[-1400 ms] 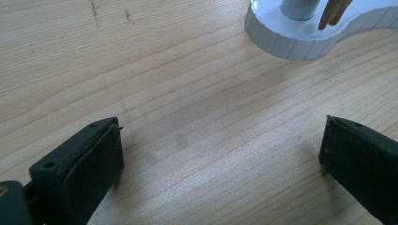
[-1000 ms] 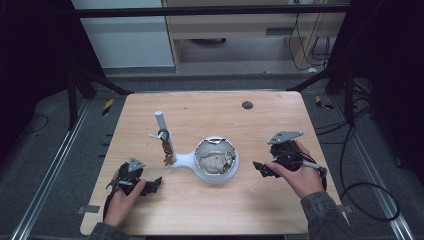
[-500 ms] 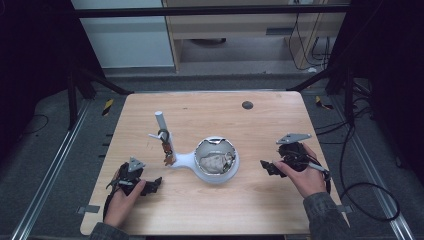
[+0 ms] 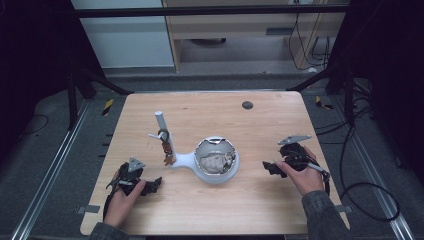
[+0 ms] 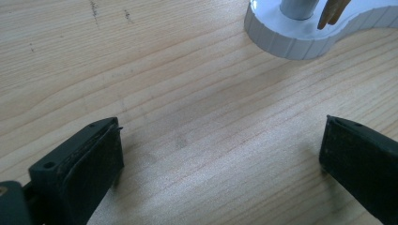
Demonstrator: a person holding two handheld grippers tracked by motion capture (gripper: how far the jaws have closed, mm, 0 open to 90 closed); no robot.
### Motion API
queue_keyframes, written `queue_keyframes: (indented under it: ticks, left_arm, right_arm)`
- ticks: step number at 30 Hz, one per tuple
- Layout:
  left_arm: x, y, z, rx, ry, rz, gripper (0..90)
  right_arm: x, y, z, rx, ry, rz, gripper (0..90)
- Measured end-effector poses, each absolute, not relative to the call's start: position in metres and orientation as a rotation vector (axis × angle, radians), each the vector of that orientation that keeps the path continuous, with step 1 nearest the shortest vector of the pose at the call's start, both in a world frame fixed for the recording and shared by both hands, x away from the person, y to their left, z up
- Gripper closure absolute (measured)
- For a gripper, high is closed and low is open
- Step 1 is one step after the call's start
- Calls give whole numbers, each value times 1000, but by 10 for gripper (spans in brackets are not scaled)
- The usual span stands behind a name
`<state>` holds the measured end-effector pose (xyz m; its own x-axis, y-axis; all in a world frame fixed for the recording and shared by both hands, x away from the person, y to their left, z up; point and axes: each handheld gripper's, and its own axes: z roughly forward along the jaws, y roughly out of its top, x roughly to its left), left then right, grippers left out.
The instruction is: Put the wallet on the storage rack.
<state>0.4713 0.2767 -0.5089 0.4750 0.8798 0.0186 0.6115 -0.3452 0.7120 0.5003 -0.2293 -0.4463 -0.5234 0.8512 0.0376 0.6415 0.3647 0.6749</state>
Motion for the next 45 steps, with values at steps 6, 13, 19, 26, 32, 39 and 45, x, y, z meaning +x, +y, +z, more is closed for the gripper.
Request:
queue_keyframes:
  ticks: [6, 13, 19, 26, 32, 39, 45]
  left_arm:
    - [471, 277, -509, 2080, 1230, 537, 0]
    - [471, 277, -509, 2080, 1230, 537, 0]
    - [471, 277, -509, 2080, 1230, 537, 0]
    - [471, 277, -509, 2080, 1230, 537, 0]
    - [471, 277, -509, 2081, 1226, 536, 0]
    - [471, 276, -509, 2082, 1225, 536, 0]
    - [471, 276, -509, 2082, 1224, 535, 0]
  right_arm:
    - [505, -232, -456, 1337, 2314, 901, 49]
    - [509, -236, -467, 1378, 2291, 893, 53]
    - [512, -237, -471, 1399, 2271, 903, 54]
    - [515, -235, -477, 1401, 2245, 885, 50]
    - [517, -233, -485, 1419, 2209, 902, 50]
    - [516, -230, -492, 1432, 2198, 897, 46]
    - [518, -229, -495, 1441, 2161, 905, 46]
